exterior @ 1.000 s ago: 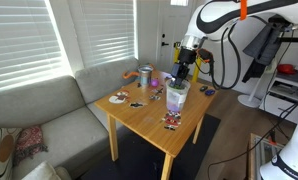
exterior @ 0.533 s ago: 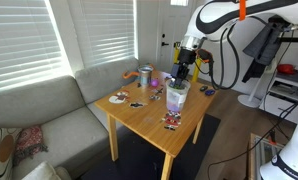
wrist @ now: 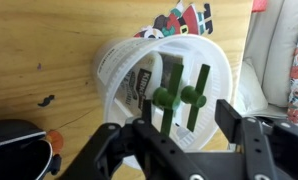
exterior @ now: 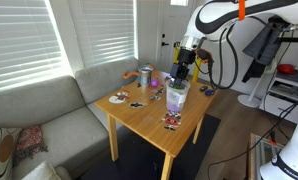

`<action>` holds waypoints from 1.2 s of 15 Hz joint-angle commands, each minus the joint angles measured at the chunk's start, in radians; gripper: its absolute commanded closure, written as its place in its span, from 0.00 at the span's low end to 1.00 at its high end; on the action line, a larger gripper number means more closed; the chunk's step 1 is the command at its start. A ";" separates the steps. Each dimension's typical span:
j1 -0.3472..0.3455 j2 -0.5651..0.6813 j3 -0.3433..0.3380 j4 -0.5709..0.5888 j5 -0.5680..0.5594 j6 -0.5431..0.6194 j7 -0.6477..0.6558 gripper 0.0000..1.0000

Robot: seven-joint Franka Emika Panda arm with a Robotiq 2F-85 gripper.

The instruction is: Remove the sachets from the plastic cup and put them on the table

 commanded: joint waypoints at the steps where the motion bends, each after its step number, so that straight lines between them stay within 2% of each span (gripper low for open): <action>1: -0.006 0.032 0.008 0.030 -0.020 0.000 0.042 0.34; 13: -0.004 0.047 0.020 0.040 -0.091 -0.015 0.102 0.33; 18: 0.002 0.057 0.035 0.044 -0.121 -0.013 0.124 0.39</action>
